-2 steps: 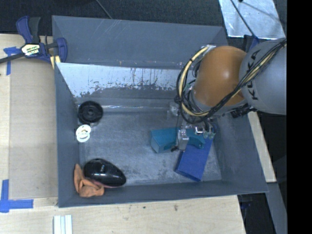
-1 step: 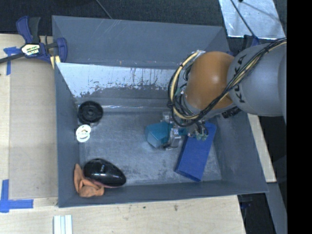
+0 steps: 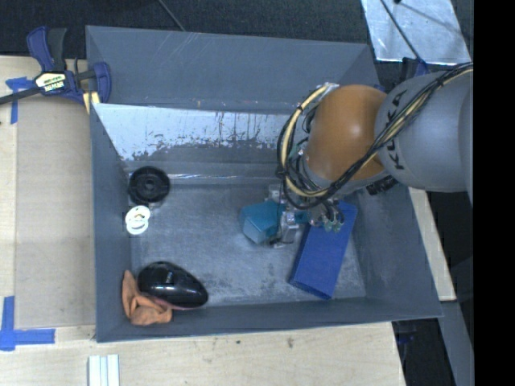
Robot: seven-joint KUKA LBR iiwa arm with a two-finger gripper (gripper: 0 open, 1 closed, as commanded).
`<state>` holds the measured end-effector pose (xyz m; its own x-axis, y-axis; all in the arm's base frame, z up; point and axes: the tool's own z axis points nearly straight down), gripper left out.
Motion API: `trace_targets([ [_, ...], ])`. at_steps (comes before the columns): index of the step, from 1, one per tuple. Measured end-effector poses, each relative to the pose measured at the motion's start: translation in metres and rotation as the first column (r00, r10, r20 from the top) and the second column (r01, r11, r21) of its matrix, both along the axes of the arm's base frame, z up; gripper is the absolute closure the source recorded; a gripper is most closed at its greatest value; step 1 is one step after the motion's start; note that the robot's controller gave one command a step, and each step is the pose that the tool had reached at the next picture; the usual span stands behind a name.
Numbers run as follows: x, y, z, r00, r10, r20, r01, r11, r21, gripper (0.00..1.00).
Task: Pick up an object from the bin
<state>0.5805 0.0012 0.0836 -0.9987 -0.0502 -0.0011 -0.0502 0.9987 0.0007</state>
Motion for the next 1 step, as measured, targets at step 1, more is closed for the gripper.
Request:
trace_targets([
  [1, -0.033, 0.0461, 0.1393, 1.0, -0.003, -0.005, 0.003, 1.0, -0.001, 1.0],
])
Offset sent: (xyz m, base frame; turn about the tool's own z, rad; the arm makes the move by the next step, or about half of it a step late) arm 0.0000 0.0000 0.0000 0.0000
